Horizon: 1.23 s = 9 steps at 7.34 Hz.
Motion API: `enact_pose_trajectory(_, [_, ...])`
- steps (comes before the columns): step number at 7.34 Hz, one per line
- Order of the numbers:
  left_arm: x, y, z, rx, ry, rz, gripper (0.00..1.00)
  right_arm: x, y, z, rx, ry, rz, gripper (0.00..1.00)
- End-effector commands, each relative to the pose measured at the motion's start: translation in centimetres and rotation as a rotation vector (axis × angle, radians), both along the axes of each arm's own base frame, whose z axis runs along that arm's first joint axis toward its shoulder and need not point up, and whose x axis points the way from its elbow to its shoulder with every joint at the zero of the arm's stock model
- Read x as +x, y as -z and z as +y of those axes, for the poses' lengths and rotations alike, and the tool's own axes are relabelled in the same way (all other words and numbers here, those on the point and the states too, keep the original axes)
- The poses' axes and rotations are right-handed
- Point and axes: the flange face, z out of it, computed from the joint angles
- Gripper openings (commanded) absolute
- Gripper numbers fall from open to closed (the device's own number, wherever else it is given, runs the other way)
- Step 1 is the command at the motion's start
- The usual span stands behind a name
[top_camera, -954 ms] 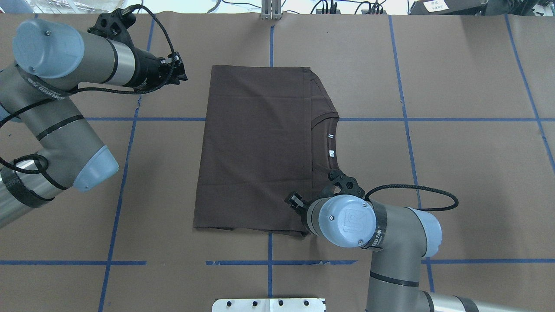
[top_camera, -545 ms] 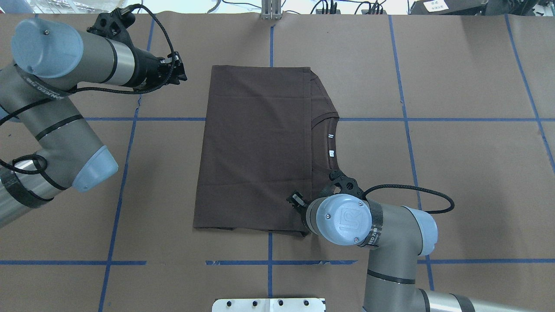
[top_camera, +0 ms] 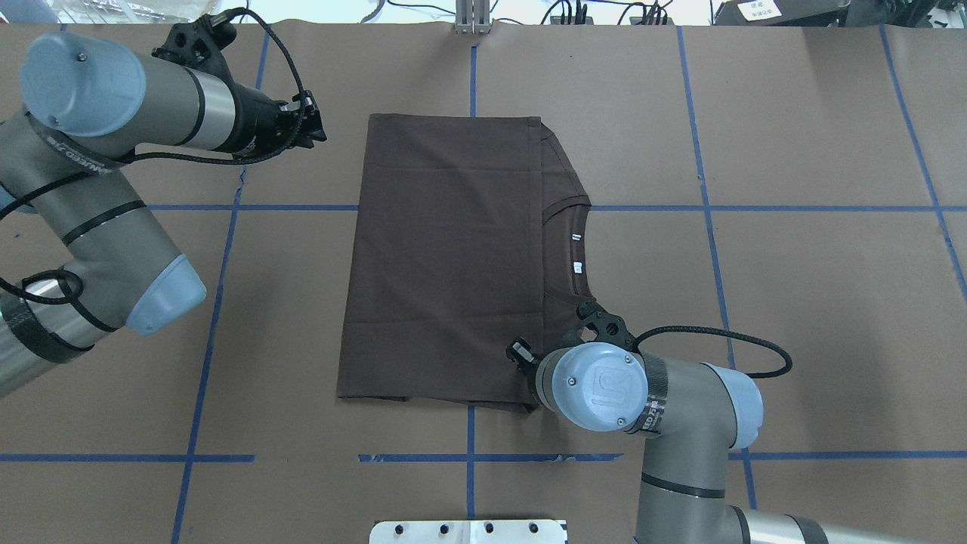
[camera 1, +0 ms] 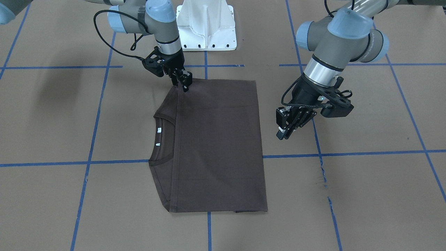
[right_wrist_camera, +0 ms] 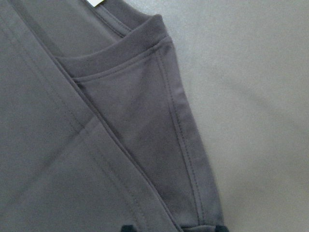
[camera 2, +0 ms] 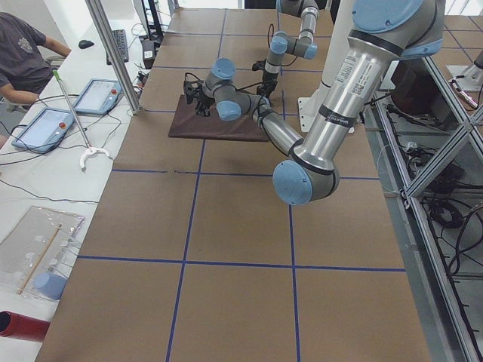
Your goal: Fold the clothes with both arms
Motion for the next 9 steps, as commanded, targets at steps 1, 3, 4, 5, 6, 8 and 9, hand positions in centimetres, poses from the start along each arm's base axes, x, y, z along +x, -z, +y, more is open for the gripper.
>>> enact_pose_trajectory(1, [0.0, 0.0, 0.0, 0.0, 0.0, 0.0, 0.28, 0.0, 0.3, 0.3, -0.004, 0.005, -0.003, 0.0])
enact_pose_trajectory(3, [0.0, 0.0, 0.0, 0.0, 0.0, 0.0, 0.28, 0.0, 0.5, 0.5, -0.003, 0.009, -0.007, 0.0])
enact_pose_trajectory(4, [0.0, 0.0, 0.0, 0.0, 0.0, 0.0, 0.28, 0.2, 0.8, 0.5, -0.002, 0.01, -0.013, 0.0])
enact_pose_trajectory(5, [-0.1, 0.2, 0.1, 0.002, 0.001, 0.004, 0.28, 0.7, 0.8, 0.5, -0.002, 0.008, -0.016, 0.0])
enact_pose_trajectory(6, [-0.1, 0.2, 0.1, -0.006, 0.004, 0.007, 0.28, 1.3, 0.4, 0.6, -0.003, 0.009, -0.015, 0.0])
enact_pose_trajectory(8, [-0.2, 1.0, 0.8, -0.04, 0.009, 0.017, 0.28, 2.1, -0.4, 1.3, -0.005, 0.017, -0.011, 0.0])
enact_pose_trajectory(9, [-0.4, 1.3, 0.9, -0.039, 0.01, 0.017, 0.28, 2.1, -1.0, 1.5, -0.005, 0.02, 0.0, 0.0])
